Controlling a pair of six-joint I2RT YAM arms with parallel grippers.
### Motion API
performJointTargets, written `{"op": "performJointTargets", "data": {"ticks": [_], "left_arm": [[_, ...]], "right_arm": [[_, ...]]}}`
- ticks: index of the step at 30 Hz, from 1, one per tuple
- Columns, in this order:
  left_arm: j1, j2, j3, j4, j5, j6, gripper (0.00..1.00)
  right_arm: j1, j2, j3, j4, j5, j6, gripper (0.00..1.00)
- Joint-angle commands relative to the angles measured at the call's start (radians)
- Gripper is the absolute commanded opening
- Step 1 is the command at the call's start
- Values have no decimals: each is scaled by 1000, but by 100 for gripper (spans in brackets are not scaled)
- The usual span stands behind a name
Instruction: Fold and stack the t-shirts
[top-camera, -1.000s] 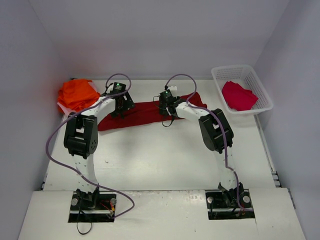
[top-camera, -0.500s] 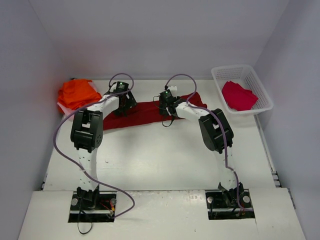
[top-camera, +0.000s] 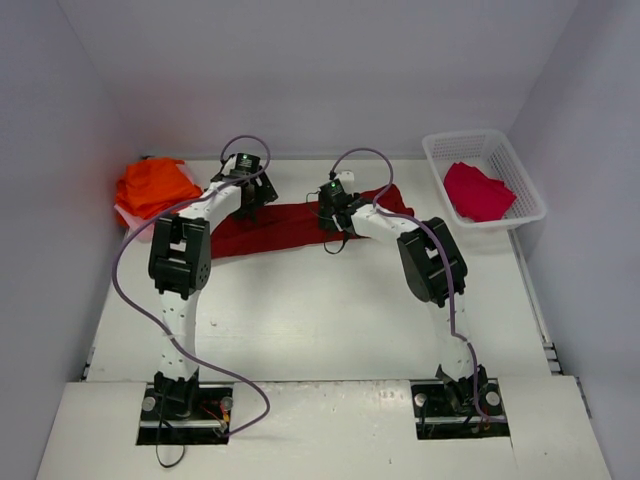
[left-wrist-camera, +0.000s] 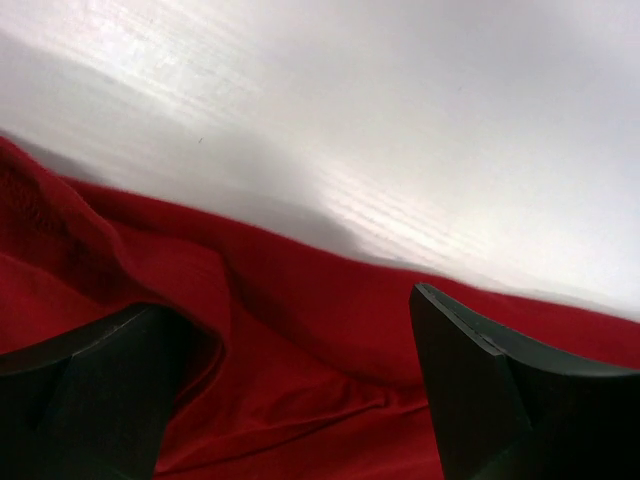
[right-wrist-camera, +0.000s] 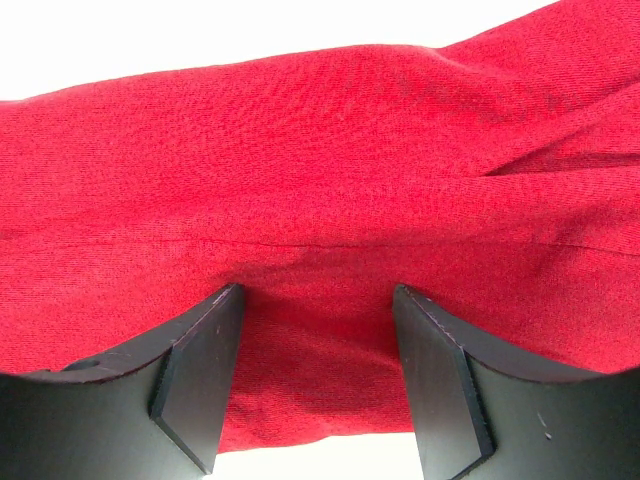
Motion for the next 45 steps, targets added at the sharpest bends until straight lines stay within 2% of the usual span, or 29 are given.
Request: {"op": "performJointTargets", "data": {"ticks": [1,13,21,27,28,36,39,45], "left_arm": [[5,-17,89,0,-11,-13,82],[51,114,301,-26,5,-33,82],[73,80,312,-37,-9,-9,82],[74,-39,232,-28,-3,4,82],[71,-129,179,-42,8,11,82],[50,-335,45,-62,29,14,82],[-11,-426,-36,-82,-4,10,82],[-44,-549,-271,-19,19,-87,82]], "right_arm": [[-4,9,-33,-79,5,10,58],[-6,24,-43,-77,5,16,58],[-15,2,-48,-77,19,9,58],[-15,-50,-54,-80,31,-2,58],[-15,-95,-63,-90,45,-7,58],[-17,-180,-66,-114,77,-25,59],[-21,-215,-50,-134,96,-47,59],[-34,-290,-37,-148,82,-42,59]]}}
